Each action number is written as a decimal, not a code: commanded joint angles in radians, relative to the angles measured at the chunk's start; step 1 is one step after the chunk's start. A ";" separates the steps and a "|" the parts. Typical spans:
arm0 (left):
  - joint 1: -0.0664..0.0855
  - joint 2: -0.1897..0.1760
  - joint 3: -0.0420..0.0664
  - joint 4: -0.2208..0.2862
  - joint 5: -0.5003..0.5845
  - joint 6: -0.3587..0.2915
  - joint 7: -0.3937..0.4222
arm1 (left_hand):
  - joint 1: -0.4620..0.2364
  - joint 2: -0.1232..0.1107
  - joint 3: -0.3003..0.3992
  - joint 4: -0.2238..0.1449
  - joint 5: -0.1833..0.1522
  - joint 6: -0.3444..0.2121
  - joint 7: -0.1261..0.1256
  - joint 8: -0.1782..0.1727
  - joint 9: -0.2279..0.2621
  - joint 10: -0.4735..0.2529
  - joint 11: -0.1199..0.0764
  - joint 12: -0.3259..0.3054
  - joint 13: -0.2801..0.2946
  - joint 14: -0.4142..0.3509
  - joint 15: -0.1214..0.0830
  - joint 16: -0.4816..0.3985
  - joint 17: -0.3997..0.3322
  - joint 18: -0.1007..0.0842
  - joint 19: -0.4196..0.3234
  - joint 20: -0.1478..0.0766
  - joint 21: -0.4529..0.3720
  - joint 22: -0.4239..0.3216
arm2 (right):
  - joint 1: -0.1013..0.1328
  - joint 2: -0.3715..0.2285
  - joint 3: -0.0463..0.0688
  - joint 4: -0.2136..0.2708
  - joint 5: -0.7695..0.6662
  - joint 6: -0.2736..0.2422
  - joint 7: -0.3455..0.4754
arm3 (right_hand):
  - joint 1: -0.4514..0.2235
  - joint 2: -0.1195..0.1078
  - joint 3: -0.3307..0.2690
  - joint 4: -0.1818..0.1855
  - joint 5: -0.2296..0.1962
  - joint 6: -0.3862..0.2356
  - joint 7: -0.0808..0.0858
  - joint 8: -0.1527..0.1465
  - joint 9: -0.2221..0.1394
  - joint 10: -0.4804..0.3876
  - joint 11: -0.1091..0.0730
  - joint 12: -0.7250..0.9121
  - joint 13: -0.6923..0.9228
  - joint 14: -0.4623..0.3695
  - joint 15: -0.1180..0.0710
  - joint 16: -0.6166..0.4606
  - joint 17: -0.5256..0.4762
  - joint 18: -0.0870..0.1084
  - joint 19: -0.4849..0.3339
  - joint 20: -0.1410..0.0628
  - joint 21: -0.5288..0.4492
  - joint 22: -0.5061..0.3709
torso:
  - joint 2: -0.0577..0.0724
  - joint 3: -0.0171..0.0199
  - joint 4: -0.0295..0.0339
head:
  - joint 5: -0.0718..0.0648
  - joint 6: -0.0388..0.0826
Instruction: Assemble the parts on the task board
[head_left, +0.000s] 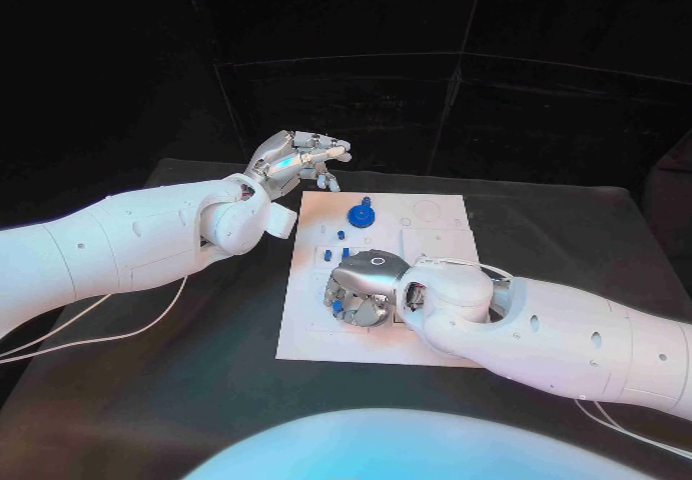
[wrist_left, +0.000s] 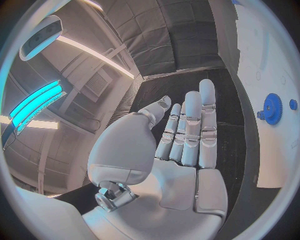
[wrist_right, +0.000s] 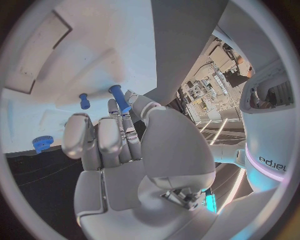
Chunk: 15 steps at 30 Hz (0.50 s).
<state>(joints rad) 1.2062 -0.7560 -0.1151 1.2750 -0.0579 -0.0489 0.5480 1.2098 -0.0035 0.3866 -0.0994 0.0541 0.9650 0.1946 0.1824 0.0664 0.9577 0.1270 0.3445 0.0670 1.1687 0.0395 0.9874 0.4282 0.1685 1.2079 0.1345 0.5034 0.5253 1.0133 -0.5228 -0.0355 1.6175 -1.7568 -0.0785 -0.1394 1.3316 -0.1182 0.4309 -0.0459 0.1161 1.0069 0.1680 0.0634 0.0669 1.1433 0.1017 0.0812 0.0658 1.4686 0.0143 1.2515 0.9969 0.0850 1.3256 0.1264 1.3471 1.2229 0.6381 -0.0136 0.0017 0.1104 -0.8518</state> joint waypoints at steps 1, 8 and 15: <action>0.002 0.000 0.001 0.000 0.005 0.011 0.004 | 0.006 0.000 -0.001 -0.003 -0.002 -0.002 0.003 -0.004 0.000 -0.007 0.000 0.005 -0.001 -0.008 -0.001 0.002 -0.001 0.014 0.009 0.000 -0.004 -0.001 | 0.001 -0.001 0.000 0.004 -0.004 -0.013 0.008 | -0.012 0.001 -0.008 0.002 0.006 -0.010 -0.001 -0.001 -0.001 -0.006 0.000 0.000 -0.001 0.006 0.001 -0.001 -0.001 0.001 -0.004 -0.004 -0.003 -0.001 | 0.000 -0.0003 0.0003 | 0.000 -0.001; 0.002 0.000 0.001 0.000 0.005 0.011 0.003 | 0.006 0.000 -0.001 -0.003 -0.002 -0.002 0.003 -0.004 0.000 -0.007 0.000 0.005 -0.001 -0.008 -0.001 0.002 -0.001 0.014 0.009 0.000 -0.004 -0.001 | 0.001 -0.002 0.000 0.006 -0.002 -0.014 0.006 | -0.013 -0.003 -0.015 0.003 0.009 -0.024 -0.001 -0.001 -0.001 -0.028 0.003 -0.008 -0.003 0.004 0.003 -0.004 -0.007 0.002 -0.007 -0.002 -0.007 -0.007 | 0.000 -0.0004 -0.0001 | 0.000 -0.002; 0.002 0.000 0.001 0.000 0.005 0.011 0.002 | 0.006 0.000 -0.001 -0.003 -0.002 -0.002 0.003 -0.004 0.000 -0.007 0.000 0.005 -0.001 -0.008 -0.001 0.002 -0.001 0.014 0.009 0.000 -0.004 -0.001 | 0.001 -0.006 0.000 0.004 -0.003 -0.027 -0.002 | -0.005 -0.004 -0.052 -0.002 0.008 -0.050 0.008 0.001 0.000 -0.138 0.019 -0.015 -0.003 -0.015 0.015 -0.048 -0.073 0.018 -0.058 0.007 -0.061 -0.080 | 0.000 -0.0006 0.0003 | -0.001 -0.002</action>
<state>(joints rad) 1.2063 -0.7560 -0.1151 1.2745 -0.0579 -0.0488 0.5473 1.2098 -0.0035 0.3866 -0.0994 0.0541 0.9650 0.1946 0.1824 0.0665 0.9577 0.1269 0.3444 0.0670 1.1687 0.0395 0.9874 0.4283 0.1685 1.2079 0.1345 0.5034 0.5255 1.0132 -0.5274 -0.0356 1.6200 -1.7563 -0.0844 -0.1401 1.3263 -0.1234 0.3849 -0.0472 0.1199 0.9622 0.1766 0.0634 0.0670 1.0199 0.1189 0.0682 0.0633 1.4573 0.0256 1.2096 0.9320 0.0851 1.2750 0.1334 1.2922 1.1509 0.6381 -0.0139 0.0017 0.1099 -0.8535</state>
